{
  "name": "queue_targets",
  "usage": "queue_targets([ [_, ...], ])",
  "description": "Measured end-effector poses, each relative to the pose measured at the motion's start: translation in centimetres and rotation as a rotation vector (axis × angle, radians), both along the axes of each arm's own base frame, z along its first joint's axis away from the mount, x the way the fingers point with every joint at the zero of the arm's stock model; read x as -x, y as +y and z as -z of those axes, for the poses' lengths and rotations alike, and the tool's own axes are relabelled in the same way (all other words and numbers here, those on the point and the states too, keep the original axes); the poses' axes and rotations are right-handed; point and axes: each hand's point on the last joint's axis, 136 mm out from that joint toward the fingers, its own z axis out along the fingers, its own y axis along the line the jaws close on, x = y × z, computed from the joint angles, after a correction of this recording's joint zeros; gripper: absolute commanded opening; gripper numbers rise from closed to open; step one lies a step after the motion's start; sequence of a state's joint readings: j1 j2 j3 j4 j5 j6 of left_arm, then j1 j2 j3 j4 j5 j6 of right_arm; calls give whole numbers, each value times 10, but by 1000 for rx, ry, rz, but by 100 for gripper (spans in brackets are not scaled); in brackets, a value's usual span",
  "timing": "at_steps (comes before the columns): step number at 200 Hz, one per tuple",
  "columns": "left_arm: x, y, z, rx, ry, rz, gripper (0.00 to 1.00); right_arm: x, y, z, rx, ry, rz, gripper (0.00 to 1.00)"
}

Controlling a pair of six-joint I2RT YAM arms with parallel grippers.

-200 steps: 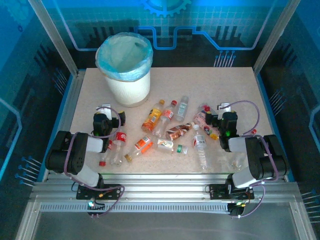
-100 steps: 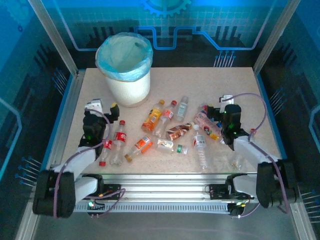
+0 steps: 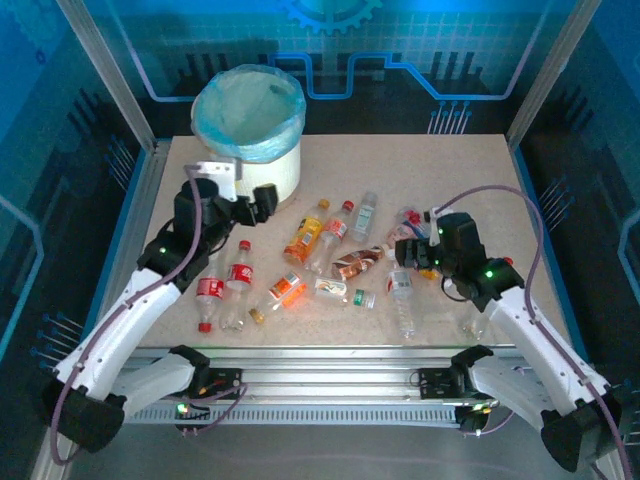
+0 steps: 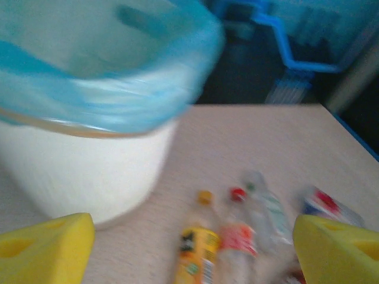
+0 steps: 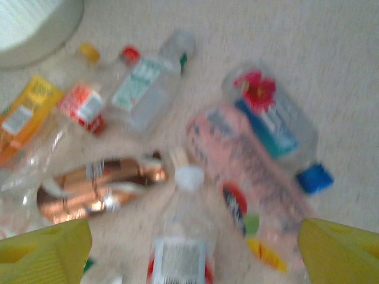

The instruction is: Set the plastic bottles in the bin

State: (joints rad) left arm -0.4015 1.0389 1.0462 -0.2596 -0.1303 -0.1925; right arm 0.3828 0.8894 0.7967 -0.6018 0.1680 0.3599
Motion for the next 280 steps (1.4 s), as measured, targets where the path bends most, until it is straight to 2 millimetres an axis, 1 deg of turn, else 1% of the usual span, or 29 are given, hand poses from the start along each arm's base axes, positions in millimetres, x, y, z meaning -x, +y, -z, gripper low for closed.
queue_targets([
  [9, 3, -19, 6, 1, 39, 83, 88, 12, 0, 12, -7, 56, -1, 92],
  [25, 7, -46, 19, 11, 109, 204, 88, 33, 2, 36, 2, 161, -4, 91],
  [39, 14, -68, 30, 13, 164, 302, 87, 45, 7, 50, 15, 233, -22, 91],
  [49, 20, -84, 34, 9, 186, 368, 88, 49, 10, 58, 25, 274, -25, 91],
  [65, 32, -105, 32, 5, 187, 452, 88, 52, 11, 72, 48, 339, -18, 91],
  [79, 42, -117, 29, 2, 179, 503, 87, 54, 13, 84, 68, 385, -16, 90],
  [94, 50, -126, 29, -7, 174, 536, 87, 56, 15, 92, 84, 412, -19, 88],
  [108, 54, -131, 29, -11, 172, 555, 88, 57, 15, 99, 94, 428, -22, 85],
  [129, 58, -135, 30, -21, 170, 564, 88, 57, 14, 109, 111, 451, -16, 84],
  [174, 59, -137, 30, -33, 165, 562, 88, 52, 18, 124, 138, 488, -20, 83],
  [206, 59, -136, 31, -43, 159, 559, 88, 51, 18, 135, 166, 516, -27, 78],
  [240, 58, -136, 31, -52, 153, 559, 88, 51, 18, 140, 178, 528, -36, 67],
  [251, 58, -136, 31, -53, 152, 558, 88, 51, 18, 140, 181, 526, -41, 64],
  [262, 57, -135, 31, -57, 150, 557, 88, 51, 18, 140, 181, 525, -43, 63],
  [280, 56, -134, 32, -62, 151, 548, 88, 51, 18, 136, 177, 514, -47, 59],
])
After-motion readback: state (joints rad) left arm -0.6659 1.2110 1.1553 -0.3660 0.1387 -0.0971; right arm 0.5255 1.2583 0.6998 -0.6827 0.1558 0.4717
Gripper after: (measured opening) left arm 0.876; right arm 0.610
